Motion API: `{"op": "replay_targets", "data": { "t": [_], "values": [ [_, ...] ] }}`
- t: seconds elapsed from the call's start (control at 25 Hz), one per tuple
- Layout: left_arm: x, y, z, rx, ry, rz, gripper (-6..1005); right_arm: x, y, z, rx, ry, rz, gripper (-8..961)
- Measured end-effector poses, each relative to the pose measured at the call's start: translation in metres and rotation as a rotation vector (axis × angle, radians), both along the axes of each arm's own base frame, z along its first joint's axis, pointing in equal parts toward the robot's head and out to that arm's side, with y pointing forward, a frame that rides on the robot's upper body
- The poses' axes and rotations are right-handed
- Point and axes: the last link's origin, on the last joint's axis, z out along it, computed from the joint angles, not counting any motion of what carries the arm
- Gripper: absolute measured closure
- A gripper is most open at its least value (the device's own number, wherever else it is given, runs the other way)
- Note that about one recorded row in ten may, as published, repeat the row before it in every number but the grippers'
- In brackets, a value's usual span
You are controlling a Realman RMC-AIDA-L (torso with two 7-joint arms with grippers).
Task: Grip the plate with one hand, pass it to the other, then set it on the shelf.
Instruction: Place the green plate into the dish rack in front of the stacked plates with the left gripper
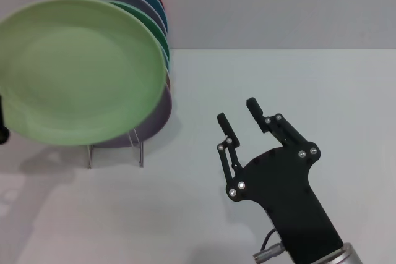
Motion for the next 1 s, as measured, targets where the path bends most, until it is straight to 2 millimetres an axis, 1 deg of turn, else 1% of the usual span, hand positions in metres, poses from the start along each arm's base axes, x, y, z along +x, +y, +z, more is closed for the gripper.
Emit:
{"op": "replay_targets", "data": {
  "t": [0.04,0.16,0.2,0.24,0.28,0.36,0.4,0.48,0.6,0.64,0.8,1.0],
  "values": [
    [0.0,0.0,0.0,0.0,0.0,0.0,944,0.0,0.0,0.0,0.0,0.0,0.0,617],
    [0.001,0.0,0.007,0.072,0.081,-0.025,944,0.009,0.005,0.001,0.01,-0.009,-0.02,617],
    [0.002,0.002,0.011,0.117,0.15,-0.037,944,0.018,0.009,0.003,0.018,-0.008,-0.044,617],
    [0.002,0.002,0.011,0.117,0.15,-0.037,944,0.018,0.009,0.003,0.018,-0.008,-0.044,617],
    [0.002,0.004,0.013,0.132,0.181,-0.044,944,0.022,0.011,0.004,0.021,-0.009,-0.058,617],
    [0.002,0.006,0.018,0.152,0.226,-0.057,943,0.031,0.015,0.005,0.029,-0.011,-0.099,617],
    [0.003,0.008,0.023,0.174,0.28,-0.078,943,0.039,0.02,0.006,0.037,-0.017,-0.135,618],
    [0.003,0.009,0.024,0.183,0.304,-0.089,943,0.042,0.022,0.007,0.04,-0.02,-0.153,618],
    [0.006,0.015,0.028,0.219,0.431,-0.139,943,0.056,0.028,0.009,0.058,-0.043,-0.211,618],
    [0.006,0.015,0.028,0.219,0.431,-0.139,943,0.056,0.028,0.009,0.058,-0.043,-0.211,618],
    [0.006,0.022,0.033,0.245,0.534,-0.168,943,0.071,0.036,0.014,0.071,-0.025,-0.281,618],
    [0.005,0.026,0.037,0.236,0.594,-0.201,946,0.076,0.04,0.018,0.087,-0.002,-0.3,617]
  ]
}}
